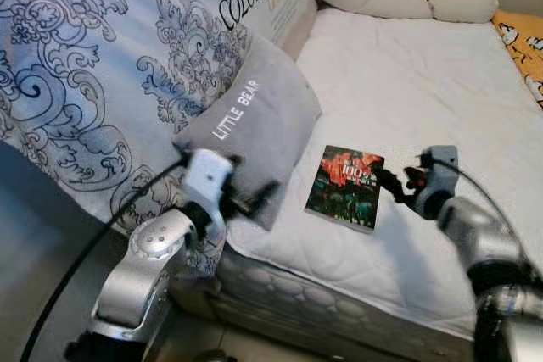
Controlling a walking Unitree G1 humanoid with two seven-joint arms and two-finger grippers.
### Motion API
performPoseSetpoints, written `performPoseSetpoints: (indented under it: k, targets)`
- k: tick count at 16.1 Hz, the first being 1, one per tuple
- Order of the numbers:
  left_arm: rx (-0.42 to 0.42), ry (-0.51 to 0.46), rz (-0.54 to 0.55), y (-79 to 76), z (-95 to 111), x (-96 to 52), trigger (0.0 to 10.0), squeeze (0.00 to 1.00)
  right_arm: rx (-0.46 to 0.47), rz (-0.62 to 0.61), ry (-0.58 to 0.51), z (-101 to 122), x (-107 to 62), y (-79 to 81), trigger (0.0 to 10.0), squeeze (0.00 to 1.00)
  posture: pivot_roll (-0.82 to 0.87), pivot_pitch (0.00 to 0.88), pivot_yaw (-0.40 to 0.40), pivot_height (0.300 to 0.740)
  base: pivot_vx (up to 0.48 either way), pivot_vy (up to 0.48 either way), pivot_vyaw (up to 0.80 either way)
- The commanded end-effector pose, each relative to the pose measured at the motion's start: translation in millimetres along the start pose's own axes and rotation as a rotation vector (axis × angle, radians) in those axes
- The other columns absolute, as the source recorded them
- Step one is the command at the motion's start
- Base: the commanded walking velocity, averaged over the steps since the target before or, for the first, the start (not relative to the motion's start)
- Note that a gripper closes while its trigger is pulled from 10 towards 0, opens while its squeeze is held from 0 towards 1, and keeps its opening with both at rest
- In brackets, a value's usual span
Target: Clean up the room
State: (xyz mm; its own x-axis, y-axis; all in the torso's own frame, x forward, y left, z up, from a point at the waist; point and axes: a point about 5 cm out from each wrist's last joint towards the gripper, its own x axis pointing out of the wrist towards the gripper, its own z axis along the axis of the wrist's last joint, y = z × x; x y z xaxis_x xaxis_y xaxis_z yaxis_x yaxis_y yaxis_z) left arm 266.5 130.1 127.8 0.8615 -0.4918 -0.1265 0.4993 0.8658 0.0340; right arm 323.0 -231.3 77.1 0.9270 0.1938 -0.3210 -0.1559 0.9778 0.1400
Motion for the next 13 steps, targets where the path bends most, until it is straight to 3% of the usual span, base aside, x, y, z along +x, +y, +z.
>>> performPoseSetpoints:
  k: [1,2,3,4,5,7,8,9,13]
  targets:
    - [0.017,-0.024,0.080,6.1,0.5,-2.4,10.0,0.00,-0.032,-0.068,-0.118,23.9,-2.9,5.7,10.0,1.00,-0.01,0.000,0.023,0.740,0.000,-0.337,0.00]
    - [0.030,-0.044,0.112,7.7,2.0,-2.9,10.0,0.00,-0.012,-0.094,-0.169,29.2,-7.3,8.8,10.0,1.00,-0.01,0.000,0.016,0.740,0.000,-0.386,0.00]
    - [0.011,-0.078,0.180,11.6,4.8,-3.6,10.0,0.00,0.045,-0.149,-0.292,36.5,-20.9,14.9,10.0,1.00,-0.01,0.000,0.007,0.740,0.000,-0.454,0.00]
    - [0.003,-0.091,0.222,13.8,5.2,-4.7,10.0,0.00,0.033,-0.199,-0.321,33.0,-28.5,19.6,10.0,1.00,-0.01,0.000,0.004,0.740,0.000,-0.472,0.00]
    - [-0.007,-0.084,0.240,13.7,1.3,-5.4,10.0,0.00,0.039,-0.212,-0.306,21.5,-33.8,30.4,10.0,1.00,-0.01,0.000,0.004,0.740,0.000,-0.480,0.00]
    - [-0.007,-0.071,0.239,10.6,-4.4,-5.3,10.0,0.00,0.003,-0.263,-0.230,3.4,-37.1,36.1,10.0,1.00,-0.02,0.000,0.001,0.740,0.000,-0.480,0.00]
    - [-0.004,-0.074,0.247,10.2,-5.8,-5.2,10.0,0.00,0.050,-0.310,-0.177,-5.1,-39.2,36.9,10.0,1.00,-0.02,0.000,-0.001,0.740,0.000,-0.480,-0.74]
    - [-0.004,-0.075,0.252,10.4,-6.2,-5.2,10.0,0.00,0.074,-0.318,-0.170,-6.1,-39.5,37.5,10.0,1.00,-0.02,0.000,0.000,0.740,0.000,-0.480,-0.71]
    - [-0.003,-0.082,0.285,12.4,-6.9,-3.0,10.0,0.00,0.007,-0.315,-0.186,7.3,-37.0,41.2,10.0,1.00,-0.02,0.000,-0.007,0.740,0.000,-0.480,-0.71]
